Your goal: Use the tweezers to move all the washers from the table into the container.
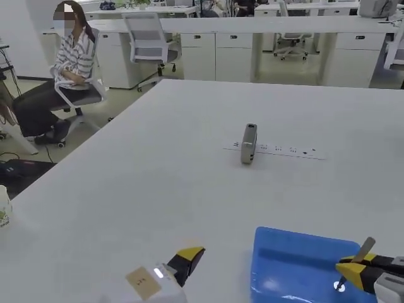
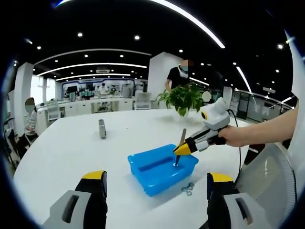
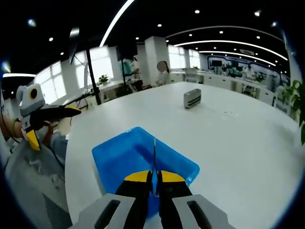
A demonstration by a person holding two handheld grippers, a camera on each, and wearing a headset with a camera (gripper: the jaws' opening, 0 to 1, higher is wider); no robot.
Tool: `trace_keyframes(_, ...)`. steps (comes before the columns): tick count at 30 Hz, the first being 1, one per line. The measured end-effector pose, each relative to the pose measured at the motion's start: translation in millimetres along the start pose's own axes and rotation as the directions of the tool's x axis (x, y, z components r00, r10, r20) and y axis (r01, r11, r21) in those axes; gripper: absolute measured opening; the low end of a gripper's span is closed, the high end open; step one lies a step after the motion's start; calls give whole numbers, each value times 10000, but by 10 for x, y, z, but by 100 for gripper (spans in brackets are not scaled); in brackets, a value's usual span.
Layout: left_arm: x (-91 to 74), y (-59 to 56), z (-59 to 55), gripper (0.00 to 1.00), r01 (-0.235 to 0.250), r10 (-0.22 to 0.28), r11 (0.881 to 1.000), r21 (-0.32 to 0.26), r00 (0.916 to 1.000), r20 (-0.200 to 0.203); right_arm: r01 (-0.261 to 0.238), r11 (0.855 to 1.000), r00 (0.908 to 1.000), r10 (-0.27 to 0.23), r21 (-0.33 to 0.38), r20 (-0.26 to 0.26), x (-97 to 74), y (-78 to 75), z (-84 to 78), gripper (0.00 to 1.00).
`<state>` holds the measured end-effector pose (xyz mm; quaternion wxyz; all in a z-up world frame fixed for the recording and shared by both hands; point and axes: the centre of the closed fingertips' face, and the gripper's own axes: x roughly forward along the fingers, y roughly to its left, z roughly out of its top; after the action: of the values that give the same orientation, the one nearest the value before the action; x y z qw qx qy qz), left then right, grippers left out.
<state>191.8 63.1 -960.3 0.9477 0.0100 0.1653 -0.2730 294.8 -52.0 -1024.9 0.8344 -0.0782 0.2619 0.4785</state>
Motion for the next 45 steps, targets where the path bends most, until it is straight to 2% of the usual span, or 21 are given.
trace_keyframes(9,1,-3,-27,88,15,-14,10000,84,9999,-154,36,9997,9998,-41,-233,-192,2,-5,-54,3)
trace_keyframes(10,-1,-12,-15,89,60,-60,10000,49,9999,-98,46,9998,9998,-50,-211,-177,0,-11,-54,3)
trace_keyframes(11,-3,-36,26,90,178,-177,9998,-59,9998,125,42,9999,9999,-44,-155,-129,-3,-9,-49,4)
trace_keyframes(12,-9,-68,97,91,349,-339,9992,-172,9981,523,40,9999,10000,-40,-118,-57,-11,-11,-39,4)
trace_keyframes(13,-15,-78,121,91,411,-399,9990,-174,9970,662,63,10000,9999,-62,-56,82,-25,-4,-17,4)
trace_keyframes(17,-17,-69,94,91,389,-379,9991,-183,9979,522,-12,9998,9989,3,194,473,-72,22,65,4)
trace_keyframes(19,-14,-69,92,92,396,-382,9989,-257,9979,521,-131,9992,9970,103,371,768,-108,70,131,4)
trace_keyframes(22,-22,-72,133,92,402,-378,9987,-307,9964,754,-289,9983,9930,228,513,1158,-164,125,209,4)
trace_keyframes(27,-16,-53,102,91,346,-321,9985,-416,9977,590,-646,9958,9830,523,647,1757,-282,278,329,3)
trace_keyframes(31,-8,-64,88,91,383,-364,9986,-360,9980,517,-1014,9934,9767,892,535,1950,-349,406,354,3)
trace_keyframes(34,-5,-74,86,91,427,-410,9985,-337,9979,501,-1472,9882,9693,1358,414,2049,-401,556,355,3)
trace_keyframes(37,-3,-76,78,91,437,-421,9985,-343,9981,461,-2037,9787,9623,1951,268,1897,-419,700,299,3)
trace_keyframes(40,-3,-78,75,91,440,-425,9985,-330,9981,435,-2450,9692,9631,2464,-255,1082,-389,833,123,3)
trace_keyframes(45,2,-84,55,90,464,-454,9985,-299,9984,336,-2460,9679,9687,2474,-517,227,-298,846,-120,3)
